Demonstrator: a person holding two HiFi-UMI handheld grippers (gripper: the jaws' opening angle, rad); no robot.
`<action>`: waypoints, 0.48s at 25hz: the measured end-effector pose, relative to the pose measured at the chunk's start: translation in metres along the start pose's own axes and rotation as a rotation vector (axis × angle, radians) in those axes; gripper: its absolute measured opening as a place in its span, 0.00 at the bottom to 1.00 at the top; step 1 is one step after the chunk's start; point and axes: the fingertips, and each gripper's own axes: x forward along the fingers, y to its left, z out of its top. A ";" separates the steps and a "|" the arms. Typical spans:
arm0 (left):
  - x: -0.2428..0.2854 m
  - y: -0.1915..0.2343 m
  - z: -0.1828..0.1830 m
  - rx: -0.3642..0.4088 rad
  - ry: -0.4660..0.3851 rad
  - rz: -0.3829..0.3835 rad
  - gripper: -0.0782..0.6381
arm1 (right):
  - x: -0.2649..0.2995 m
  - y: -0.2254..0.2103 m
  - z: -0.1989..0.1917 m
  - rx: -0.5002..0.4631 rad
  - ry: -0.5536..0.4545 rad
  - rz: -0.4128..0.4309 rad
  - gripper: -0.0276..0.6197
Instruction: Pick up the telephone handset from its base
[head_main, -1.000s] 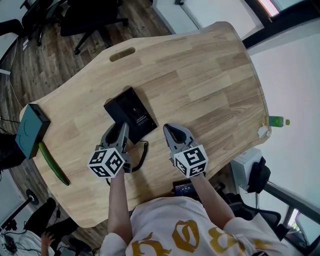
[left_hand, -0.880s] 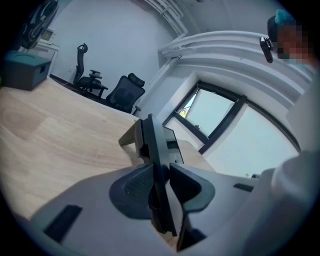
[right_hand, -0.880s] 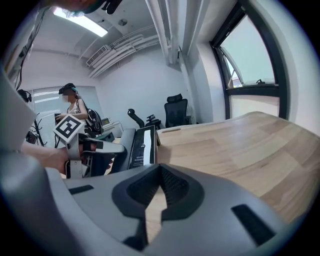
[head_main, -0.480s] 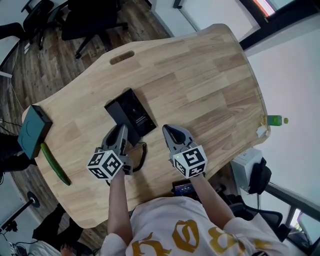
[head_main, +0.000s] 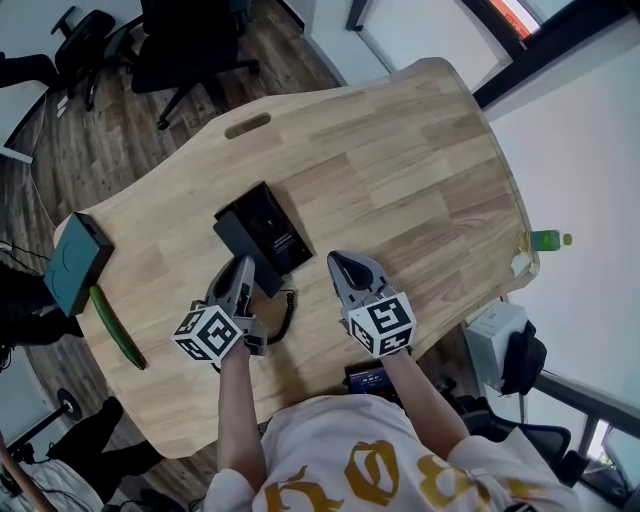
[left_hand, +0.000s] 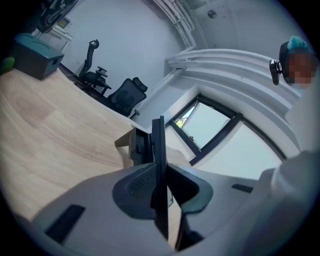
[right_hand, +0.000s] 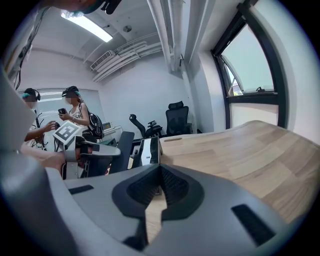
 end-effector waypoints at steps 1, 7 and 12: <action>-0.001 -0.003 0.001 -0.008 -0.007 -0.010 0.21 | -0.002 0.001 0.002 -0.003 -0.005 0.000 0.05; -0.009 -0.023 0.005 -0.035 -0.033 -0.069 0.21 | -0.013 0.010 0.007 -0.019 -0.027 0.009 0.05; -0.024 -0.042 0.000 -0.072 -0.034 -0.126 0.21 | -0.026 0.020 0.012 0.002 -0.060 0.023 0.05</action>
